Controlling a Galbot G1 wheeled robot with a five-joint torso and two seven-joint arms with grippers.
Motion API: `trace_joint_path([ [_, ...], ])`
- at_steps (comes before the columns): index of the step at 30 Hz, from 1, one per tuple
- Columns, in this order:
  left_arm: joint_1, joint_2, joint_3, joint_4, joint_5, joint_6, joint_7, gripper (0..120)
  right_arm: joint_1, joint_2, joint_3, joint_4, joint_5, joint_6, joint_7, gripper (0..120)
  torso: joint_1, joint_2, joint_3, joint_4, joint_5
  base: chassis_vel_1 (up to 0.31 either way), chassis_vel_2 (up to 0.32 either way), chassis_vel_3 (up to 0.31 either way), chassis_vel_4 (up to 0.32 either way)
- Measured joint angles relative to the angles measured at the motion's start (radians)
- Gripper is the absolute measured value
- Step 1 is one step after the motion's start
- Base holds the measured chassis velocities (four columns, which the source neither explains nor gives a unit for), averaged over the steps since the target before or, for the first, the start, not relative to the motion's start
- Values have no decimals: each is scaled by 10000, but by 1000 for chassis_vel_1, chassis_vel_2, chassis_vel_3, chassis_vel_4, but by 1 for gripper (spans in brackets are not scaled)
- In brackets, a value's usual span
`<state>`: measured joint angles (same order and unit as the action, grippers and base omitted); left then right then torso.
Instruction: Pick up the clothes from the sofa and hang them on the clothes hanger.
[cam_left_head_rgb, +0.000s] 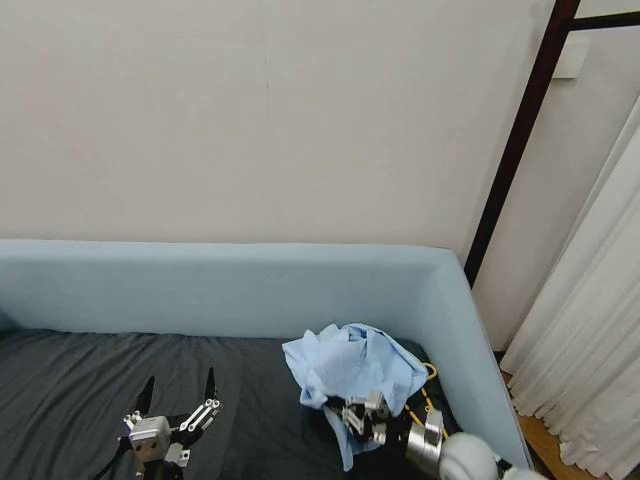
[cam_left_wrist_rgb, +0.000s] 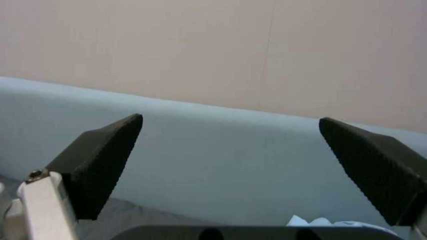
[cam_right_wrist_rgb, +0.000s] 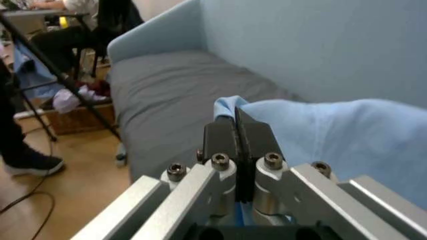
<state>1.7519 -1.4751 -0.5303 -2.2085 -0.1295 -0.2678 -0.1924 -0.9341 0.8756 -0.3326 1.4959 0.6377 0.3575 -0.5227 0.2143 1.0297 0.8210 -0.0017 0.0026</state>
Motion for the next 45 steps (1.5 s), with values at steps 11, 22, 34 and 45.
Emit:
trace_joint_path([
  [11,-180,-150,77,209,96,105,40,100,-1021,940,-62,-397,-735,335,-150,0,1,0,1,3,-1,0,0,0,0],
  [22,-127,-157,6,237,93,26,35,100,-646,1093,-425,-462,-667,-285,-1716,0,0,0,1,4,-2,0,0,0,0],
  [34,-181,-159,-10,338,72,-35,-9,100,-768,850,-664,90,-69,-525,-1886,25,2,-2,1,3,0,0,0,0,0],
  [45,-201,-232,2,368,119,-18,-9,100,-384,-116,-460,1359,1969,-1619,-2036,64,2,-1,2,2,1,0,0,0,0],
])
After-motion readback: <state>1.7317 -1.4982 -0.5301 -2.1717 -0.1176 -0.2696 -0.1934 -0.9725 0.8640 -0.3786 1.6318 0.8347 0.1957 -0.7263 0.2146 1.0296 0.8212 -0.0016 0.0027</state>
